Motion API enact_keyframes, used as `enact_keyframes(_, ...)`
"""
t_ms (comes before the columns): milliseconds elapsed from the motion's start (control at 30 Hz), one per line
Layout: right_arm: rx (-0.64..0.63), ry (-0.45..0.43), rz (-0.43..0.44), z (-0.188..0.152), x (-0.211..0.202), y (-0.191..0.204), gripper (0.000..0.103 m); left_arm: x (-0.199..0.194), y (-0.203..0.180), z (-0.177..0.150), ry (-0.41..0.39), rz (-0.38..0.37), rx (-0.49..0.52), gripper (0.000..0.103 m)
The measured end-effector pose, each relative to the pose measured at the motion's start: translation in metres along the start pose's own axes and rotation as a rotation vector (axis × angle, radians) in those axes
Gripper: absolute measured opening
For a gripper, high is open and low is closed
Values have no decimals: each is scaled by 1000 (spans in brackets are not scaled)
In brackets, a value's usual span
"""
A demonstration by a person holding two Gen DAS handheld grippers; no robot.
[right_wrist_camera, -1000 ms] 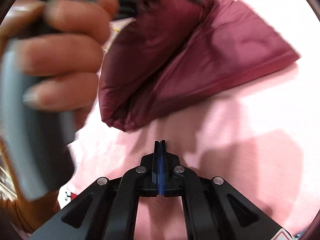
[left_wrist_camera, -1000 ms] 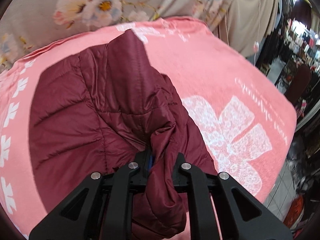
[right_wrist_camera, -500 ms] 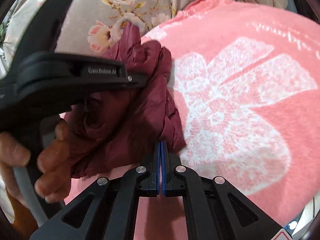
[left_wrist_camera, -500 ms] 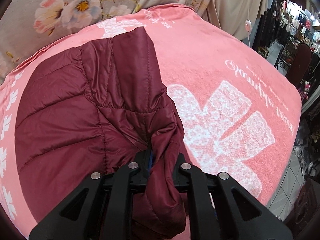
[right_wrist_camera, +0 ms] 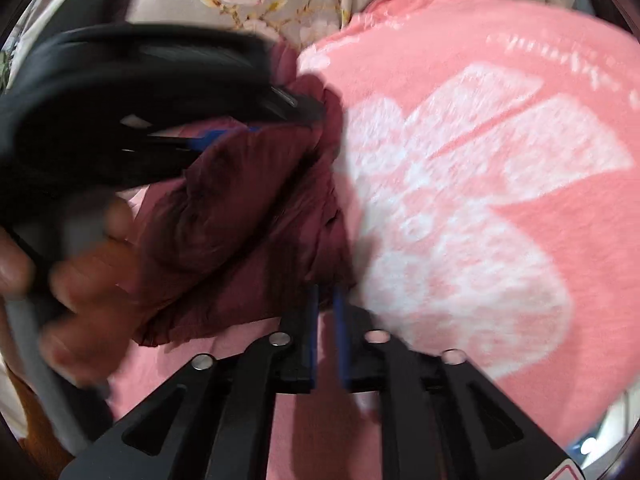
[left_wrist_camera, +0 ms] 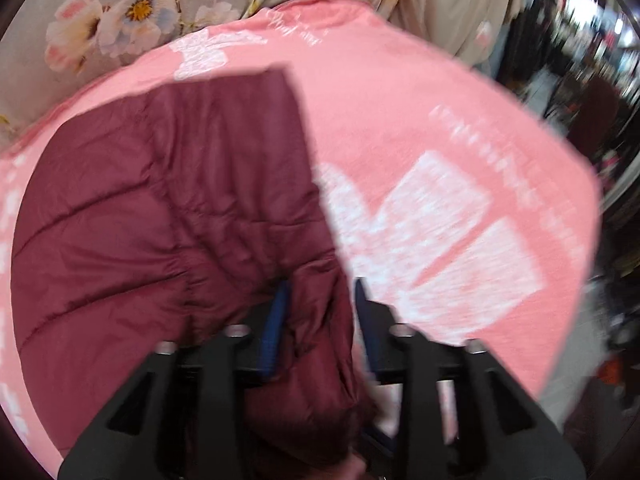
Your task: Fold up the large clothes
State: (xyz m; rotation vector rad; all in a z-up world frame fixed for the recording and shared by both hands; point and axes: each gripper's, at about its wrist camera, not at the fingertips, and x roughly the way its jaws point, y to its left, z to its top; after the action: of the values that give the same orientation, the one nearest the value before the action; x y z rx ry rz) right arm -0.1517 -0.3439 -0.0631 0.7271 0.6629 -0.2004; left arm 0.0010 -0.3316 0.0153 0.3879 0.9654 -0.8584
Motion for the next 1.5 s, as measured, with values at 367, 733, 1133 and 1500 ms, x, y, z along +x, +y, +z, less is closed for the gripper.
enact_keyframes(367,-204,-235,73,25,-60,64,56,-64,57,85,-152,124,-29,57)
enact_keyframes(733,-146,-153,49,65,4,57,28,14,77,87,16,201,-13,51)
enact_keyframes(1133,55,-86,80,49,13,8,3,56,88,85,46,256,-22,50)
enact_keyframes(1500,2,-7,-35,35,44,7,2,82,89,75,36,286,-21,50)
